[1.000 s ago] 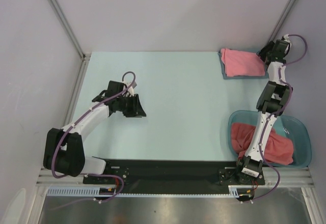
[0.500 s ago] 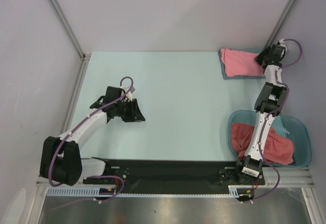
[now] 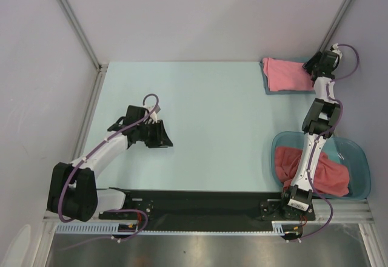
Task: Fold and stack the t-shirts
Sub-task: Neatly place the folded tshirt to the corner
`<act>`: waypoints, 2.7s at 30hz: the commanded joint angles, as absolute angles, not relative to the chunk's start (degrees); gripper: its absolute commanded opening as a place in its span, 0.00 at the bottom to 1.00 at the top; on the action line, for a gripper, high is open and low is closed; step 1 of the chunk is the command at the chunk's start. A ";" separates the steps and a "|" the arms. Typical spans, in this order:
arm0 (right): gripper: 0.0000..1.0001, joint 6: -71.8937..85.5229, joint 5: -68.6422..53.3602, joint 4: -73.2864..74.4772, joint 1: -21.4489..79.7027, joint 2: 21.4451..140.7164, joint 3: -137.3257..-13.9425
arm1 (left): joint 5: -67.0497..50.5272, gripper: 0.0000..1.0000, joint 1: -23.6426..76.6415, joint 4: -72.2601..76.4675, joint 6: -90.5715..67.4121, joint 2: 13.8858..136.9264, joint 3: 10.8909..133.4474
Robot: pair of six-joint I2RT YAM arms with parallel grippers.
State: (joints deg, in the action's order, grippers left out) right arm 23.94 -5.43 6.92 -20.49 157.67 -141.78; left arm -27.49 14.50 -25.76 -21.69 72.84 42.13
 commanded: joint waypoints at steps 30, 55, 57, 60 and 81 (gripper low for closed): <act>0.02 24.35 -3.34 -1.49 -18.81 160.48 -147.13 | -30.59 0.38 14.50 -23.37 -22.07 73.39 41.75; 0.92 17.49 9.76 30.67 -11.88 128.17 -139.42 | -31.12 0.42 14.41 -22.93 -28.30 65.40 48.43; 0.95 16.44 12.12 34.18 -8.98 121.51 -133.26 | -30.76 0.43 14.41 -23.81 -28.91 63.29 49.22; 0.96 18.89 11.96 36.91 -3.70 114.20 -121.85 | -29.36 0.47 14.50 -25.05 -30.49 60.66 49.22; 1.00 42.98 -7.39 13.53 20.04 33.33 -29.89 | -17.75 0.75 18.02 -10.64 -47.19 25.43 21.20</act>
State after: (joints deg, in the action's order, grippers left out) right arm 39.05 -7.05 19.03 18.50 38.06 -32.18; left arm -20.25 17.67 -15.84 -44.14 30.96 25.19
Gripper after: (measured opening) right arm 0.995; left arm 0.746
